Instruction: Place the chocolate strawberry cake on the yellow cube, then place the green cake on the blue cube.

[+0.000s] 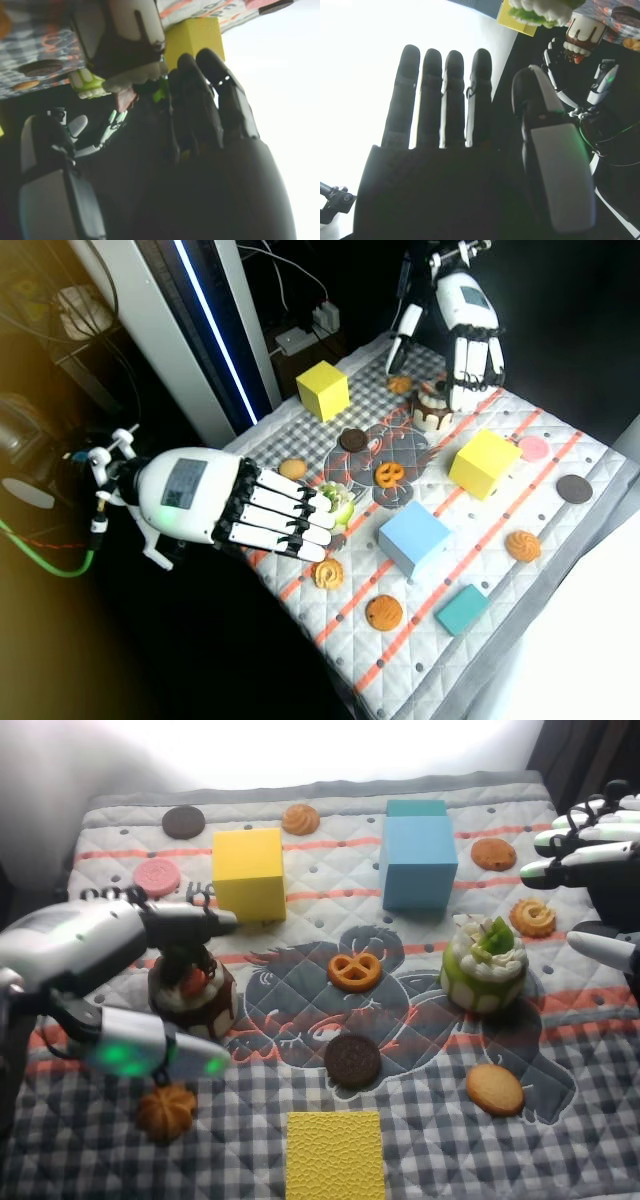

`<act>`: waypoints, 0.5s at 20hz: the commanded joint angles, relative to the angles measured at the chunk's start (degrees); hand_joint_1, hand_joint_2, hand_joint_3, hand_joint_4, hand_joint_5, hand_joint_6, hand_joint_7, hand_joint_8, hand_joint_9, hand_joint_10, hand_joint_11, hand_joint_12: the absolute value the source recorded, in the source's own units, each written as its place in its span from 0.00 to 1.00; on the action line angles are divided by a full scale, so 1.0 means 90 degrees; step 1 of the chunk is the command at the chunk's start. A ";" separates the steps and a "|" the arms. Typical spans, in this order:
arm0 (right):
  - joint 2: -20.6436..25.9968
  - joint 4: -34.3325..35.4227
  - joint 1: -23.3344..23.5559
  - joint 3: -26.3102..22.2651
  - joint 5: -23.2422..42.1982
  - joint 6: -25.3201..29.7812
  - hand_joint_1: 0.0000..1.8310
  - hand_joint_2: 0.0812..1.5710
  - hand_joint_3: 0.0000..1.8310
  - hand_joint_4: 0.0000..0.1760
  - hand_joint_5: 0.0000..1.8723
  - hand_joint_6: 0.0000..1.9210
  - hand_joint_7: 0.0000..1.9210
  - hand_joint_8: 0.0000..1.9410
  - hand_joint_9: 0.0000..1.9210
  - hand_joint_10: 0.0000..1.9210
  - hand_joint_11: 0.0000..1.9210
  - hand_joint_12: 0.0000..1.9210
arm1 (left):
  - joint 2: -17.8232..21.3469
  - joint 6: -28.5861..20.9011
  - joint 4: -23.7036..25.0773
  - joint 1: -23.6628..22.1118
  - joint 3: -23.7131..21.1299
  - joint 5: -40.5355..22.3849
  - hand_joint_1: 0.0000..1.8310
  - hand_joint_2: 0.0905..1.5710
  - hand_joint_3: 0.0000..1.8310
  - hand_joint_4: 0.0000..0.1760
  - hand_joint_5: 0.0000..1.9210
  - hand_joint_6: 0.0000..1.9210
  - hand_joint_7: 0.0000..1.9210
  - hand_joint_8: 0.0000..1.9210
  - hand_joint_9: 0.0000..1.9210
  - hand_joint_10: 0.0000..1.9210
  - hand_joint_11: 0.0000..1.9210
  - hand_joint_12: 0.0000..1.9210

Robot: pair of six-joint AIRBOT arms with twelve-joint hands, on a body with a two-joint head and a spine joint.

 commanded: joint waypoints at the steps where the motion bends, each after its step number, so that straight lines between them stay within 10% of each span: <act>1: -0.0017 0.0090 0.0014 0.0007 0.0786 0.0033 0.36 0.84 0.00 0.00 0.36 0.00 0.26 0.00 0.21 0.00 0.16 0.13 | -0.0030 0.0175 -0.0016 -0.0074 0.0045 -0.0562 0.48 0.48 0.00 0.46 0.20 0.00 0.26 0.00 0.28 0.00 0.04 0.60; 2: -0.0025 0.0090 0.0011 0.0006 0.0786 0.0038 0.36 0.83 0.00 0.00 0.36 0.00 0.26 0.00 0.21 0.00 0.15 0.13 | -0.0069 0.0276 -0.0065 -0.0090 0.0064 -0.0537 0.48 0.49 0.00 0.58 0.19 0.00 0.27 0.00 0.28 0.00 0.01 0.64; 6: -0.0025 0.0089 -0.0008 0.0005 0.0786 0.0079 0.36 0.83 0.00 0.00 0.36 0.00 0.26 0.00 0.20 0.00 0.15 0.13 | -0.0150 0.0293 -0.0150 -0.0146 0.0171 -0.0479 0.58 0.53 0.00 0.00 0.37 0.01 0.43 0.01 0.44 0.05 0.17 0.67; 9: -0.0025 0.0089 -0.0037 0.0001 0.0786 0.0088 0.36 0.83 0.00 0.00 0.37 0.00 0.27 0.01 0.21 0.00 0.17 0.13 | -0.0121 0.0293 -0.0195 -0.0199 0.0181 -0.0545 0.62 0.58 0.00 0.00 0.49 0.00 0.57 0.02 0.53 0.19 0.31 0.67; 10: -0.0026 0.0089 -0.0048 -0.0001 0.0786 0.0093 0.36 0.83 0.00 0.00 0.36 0.00 0.28 0.01 0.22 0.01 0.17 0.13 | -0.0108 0.0293 -0.0198 -0.0241 0.0182 -0.0567 0.68 0.64 0.00 0.00 0.55 0.23 0.59 0.39 0.51 0.37 0.36 0.71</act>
